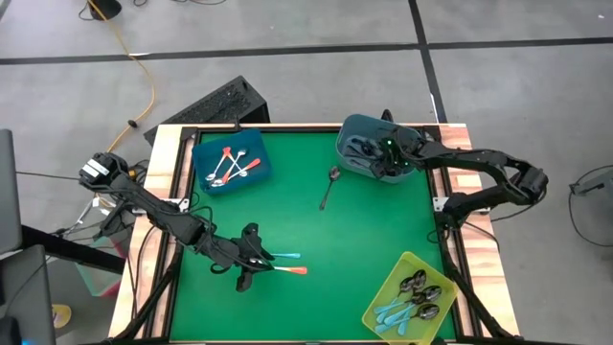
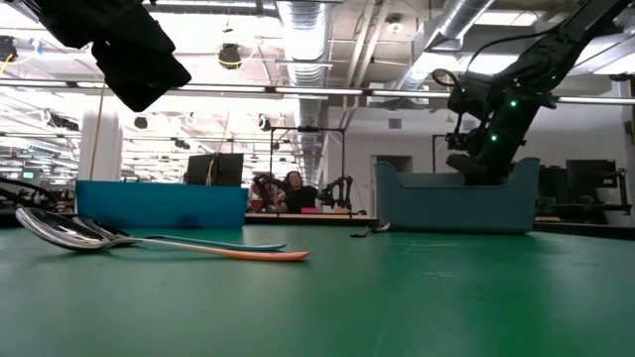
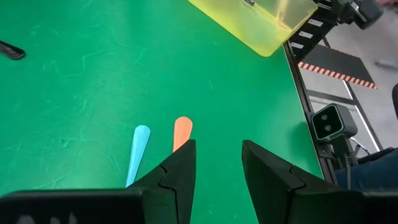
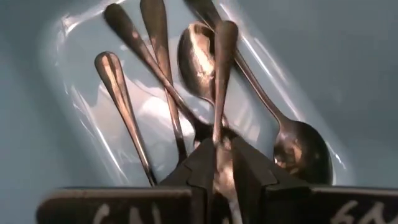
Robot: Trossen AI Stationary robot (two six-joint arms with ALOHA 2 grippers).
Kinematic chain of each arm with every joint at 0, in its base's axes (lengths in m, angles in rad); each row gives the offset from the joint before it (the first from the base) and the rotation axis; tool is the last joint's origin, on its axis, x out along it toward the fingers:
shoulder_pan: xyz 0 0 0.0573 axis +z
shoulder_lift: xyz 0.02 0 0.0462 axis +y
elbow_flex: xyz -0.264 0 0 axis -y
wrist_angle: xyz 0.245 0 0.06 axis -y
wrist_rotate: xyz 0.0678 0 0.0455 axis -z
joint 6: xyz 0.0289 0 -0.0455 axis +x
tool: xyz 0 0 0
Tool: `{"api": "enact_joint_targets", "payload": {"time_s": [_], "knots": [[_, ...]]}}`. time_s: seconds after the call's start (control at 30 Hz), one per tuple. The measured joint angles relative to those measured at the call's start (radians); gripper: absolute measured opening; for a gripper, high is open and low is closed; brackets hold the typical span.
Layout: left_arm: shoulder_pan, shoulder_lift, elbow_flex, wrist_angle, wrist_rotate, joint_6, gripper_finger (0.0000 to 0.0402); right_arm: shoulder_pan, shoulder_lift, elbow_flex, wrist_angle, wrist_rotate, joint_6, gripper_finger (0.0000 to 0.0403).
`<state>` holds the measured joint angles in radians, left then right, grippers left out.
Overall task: Sort silverware by color (type)
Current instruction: Put the black spoon into the blue bin, then put the orange spoon into the dark blue bin
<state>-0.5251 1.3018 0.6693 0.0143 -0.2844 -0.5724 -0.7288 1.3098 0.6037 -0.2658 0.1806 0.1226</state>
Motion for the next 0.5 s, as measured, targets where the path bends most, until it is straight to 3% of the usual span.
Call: {"api": "enact_joint_targets", "payload": {"time_s": [0.27, 0.5], "knots": [[0.000, 0.000, 0.000, -0.001, 0.000, 0.000, 0.0114, 0.000, -0.006, 0.013, -0.052, -0.047, 0.001, 0.0131], [0.002, 0.000, 0.000, -0.001, -0.016, 0.006, 0.0114, 0.003, -0.008, 0.172, -0.233, -0.054, -0.004, 0.0174]]}}
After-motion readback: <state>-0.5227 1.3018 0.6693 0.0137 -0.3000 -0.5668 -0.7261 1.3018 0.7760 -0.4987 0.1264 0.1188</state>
